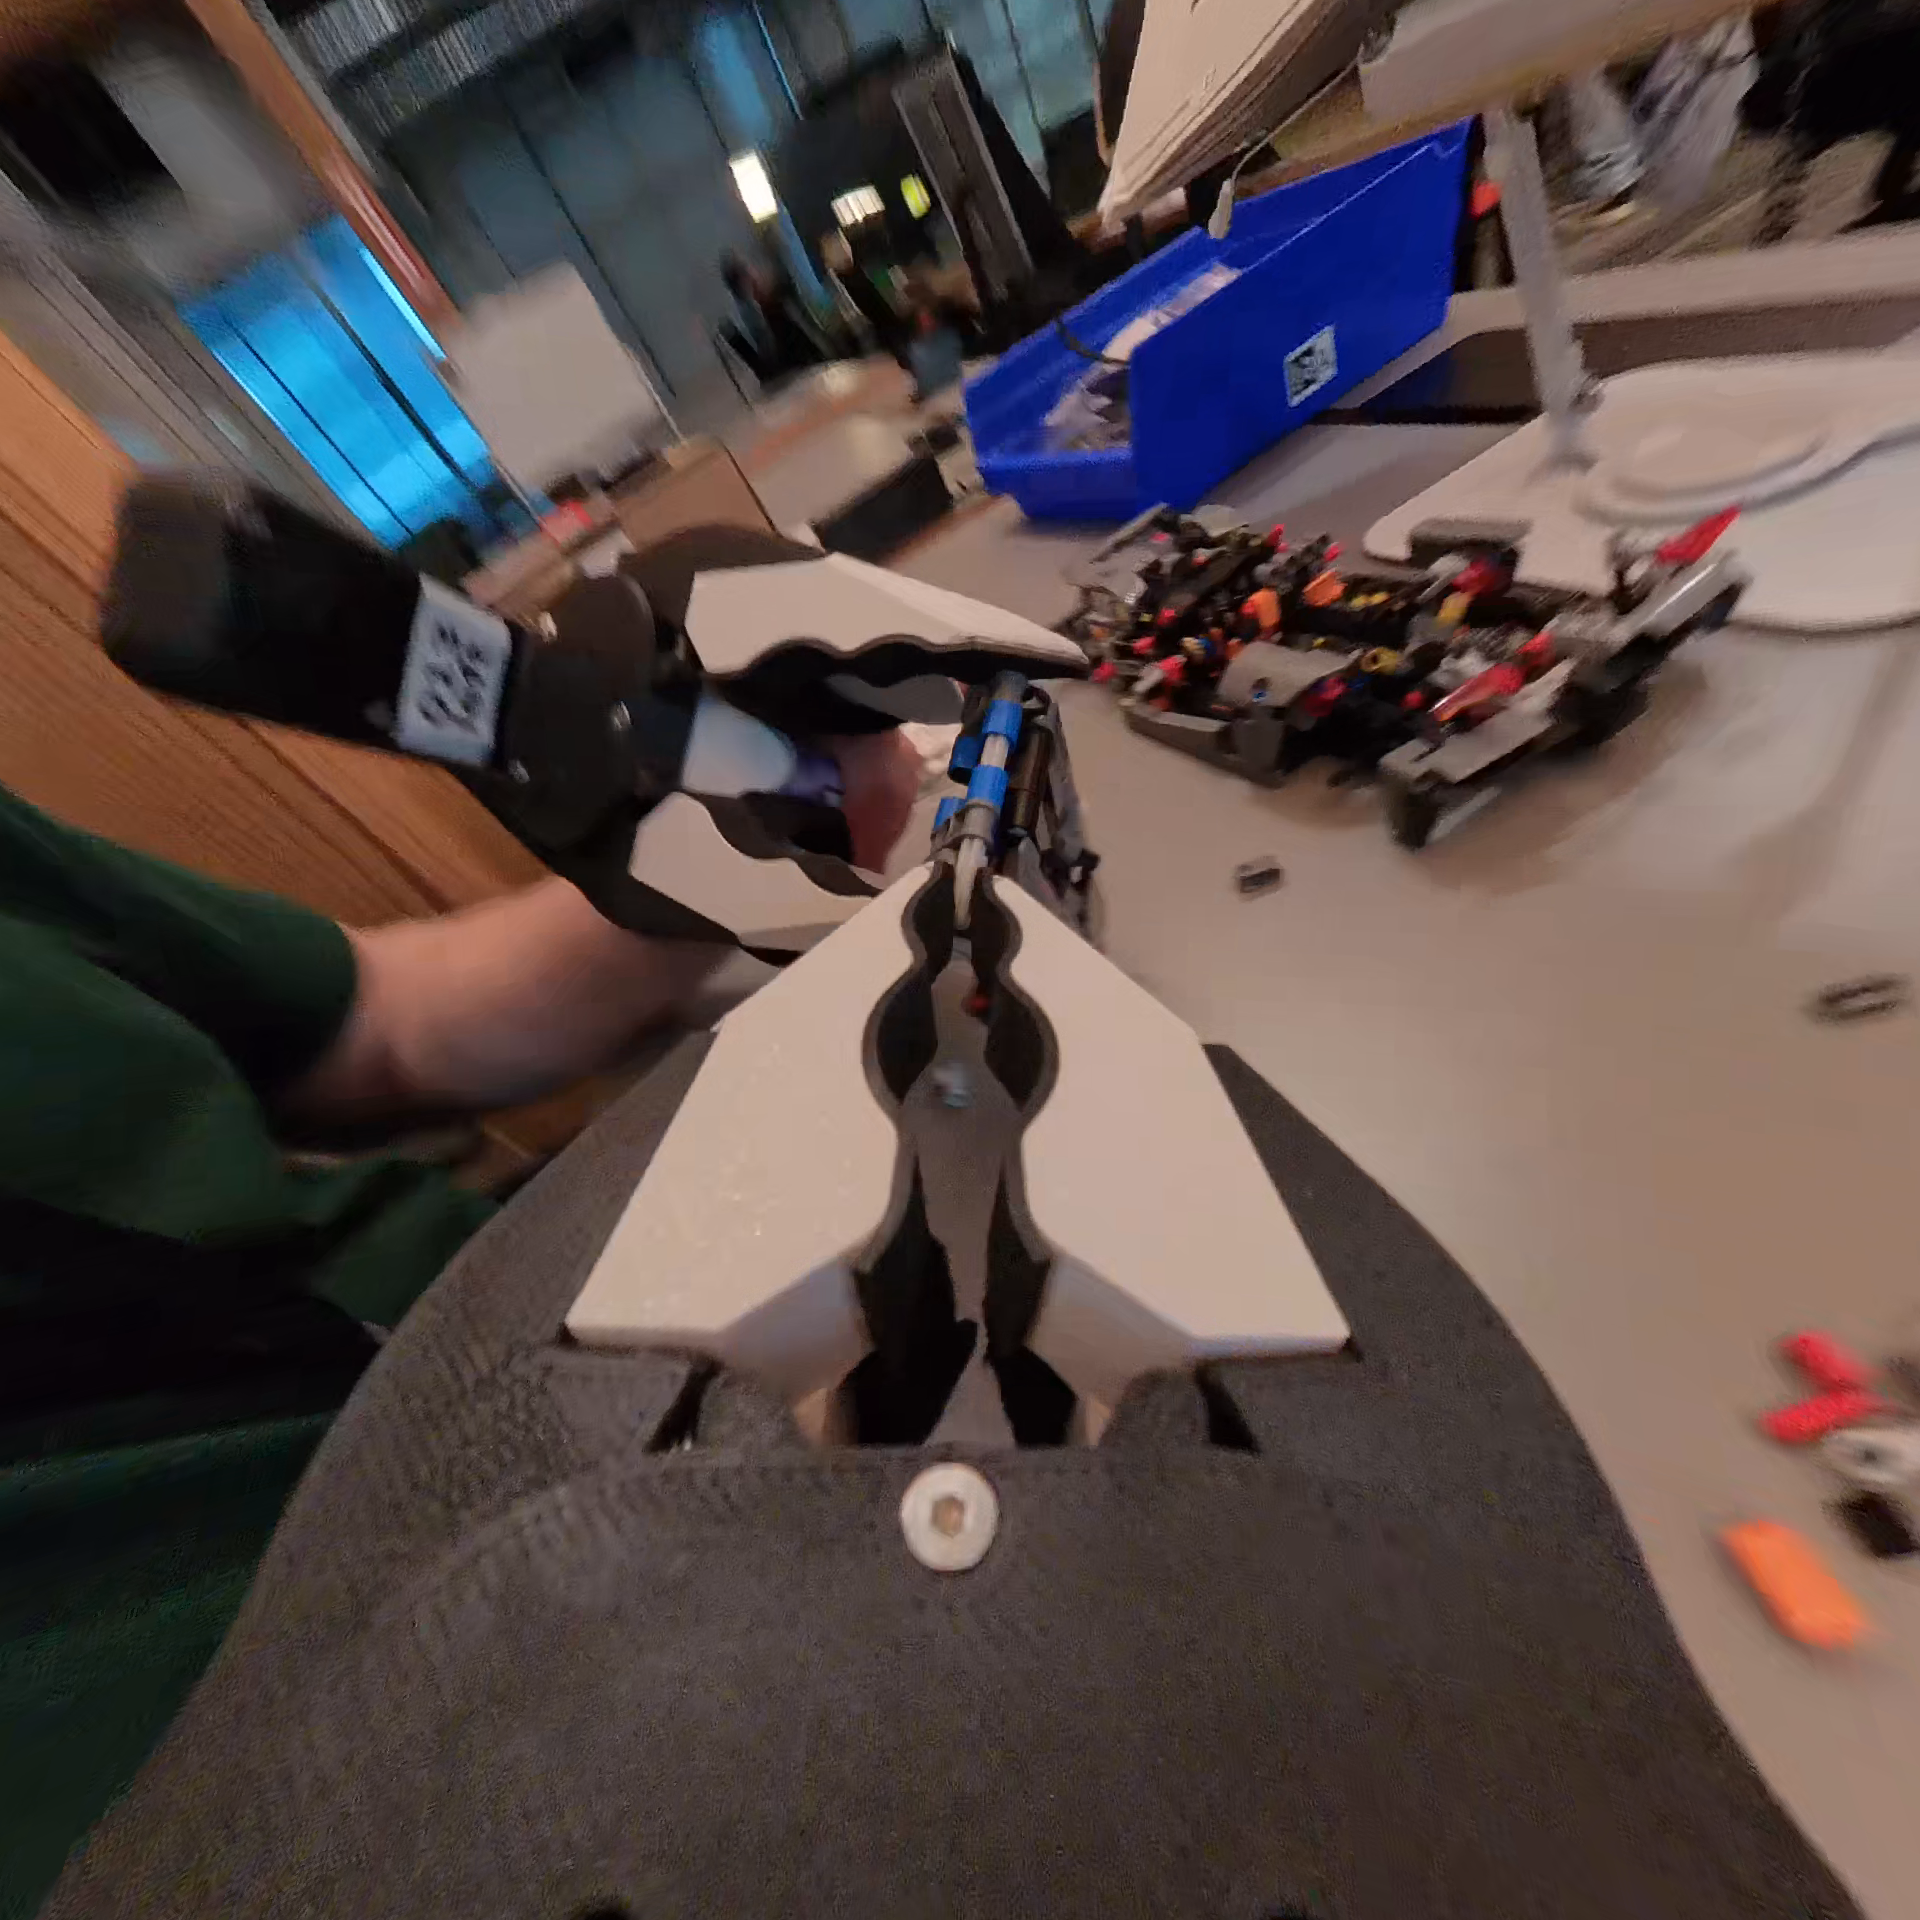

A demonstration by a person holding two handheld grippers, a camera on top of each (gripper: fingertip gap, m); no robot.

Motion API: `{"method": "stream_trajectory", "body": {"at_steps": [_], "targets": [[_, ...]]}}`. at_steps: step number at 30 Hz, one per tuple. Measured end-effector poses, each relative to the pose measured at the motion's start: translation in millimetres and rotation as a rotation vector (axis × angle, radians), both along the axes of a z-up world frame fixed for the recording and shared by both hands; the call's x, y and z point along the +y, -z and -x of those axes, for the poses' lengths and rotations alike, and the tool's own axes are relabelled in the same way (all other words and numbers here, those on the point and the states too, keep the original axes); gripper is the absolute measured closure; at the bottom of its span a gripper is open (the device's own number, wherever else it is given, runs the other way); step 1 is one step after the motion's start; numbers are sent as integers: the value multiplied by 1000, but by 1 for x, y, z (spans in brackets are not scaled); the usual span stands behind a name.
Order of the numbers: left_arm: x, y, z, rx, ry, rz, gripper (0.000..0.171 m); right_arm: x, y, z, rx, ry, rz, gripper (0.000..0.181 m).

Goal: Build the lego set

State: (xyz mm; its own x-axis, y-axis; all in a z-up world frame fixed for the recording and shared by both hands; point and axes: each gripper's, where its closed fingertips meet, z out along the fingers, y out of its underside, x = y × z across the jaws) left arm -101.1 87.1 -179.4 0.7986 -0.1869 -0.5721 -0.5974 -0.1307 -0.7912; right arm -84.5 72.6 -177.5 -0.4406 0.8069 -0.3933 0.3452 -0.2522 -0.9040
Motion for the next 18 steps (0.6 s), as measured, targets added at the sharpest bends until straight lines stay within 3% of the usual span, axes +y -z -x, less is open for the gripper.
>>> {"method": "stream_trajectory", "body": {"at_steps": [2, 5, 11, 18], "targets": [[0, 0, -2, 33, 4, -6, 117, 0, -1, -3, -2, -19, 183, 179], [0, -2, -6, 40, 12, -13, 117, 0, -3, -7, 12, -26, 326, 179], [-2, -5, -15, 100, 52, -18, 117, -3, -5, -15, -13, -89, 448, 178], [-5, -7, -18, 217, 47, -19, 118, -9, -3, -12, -88, -116, 379, 175]]}}
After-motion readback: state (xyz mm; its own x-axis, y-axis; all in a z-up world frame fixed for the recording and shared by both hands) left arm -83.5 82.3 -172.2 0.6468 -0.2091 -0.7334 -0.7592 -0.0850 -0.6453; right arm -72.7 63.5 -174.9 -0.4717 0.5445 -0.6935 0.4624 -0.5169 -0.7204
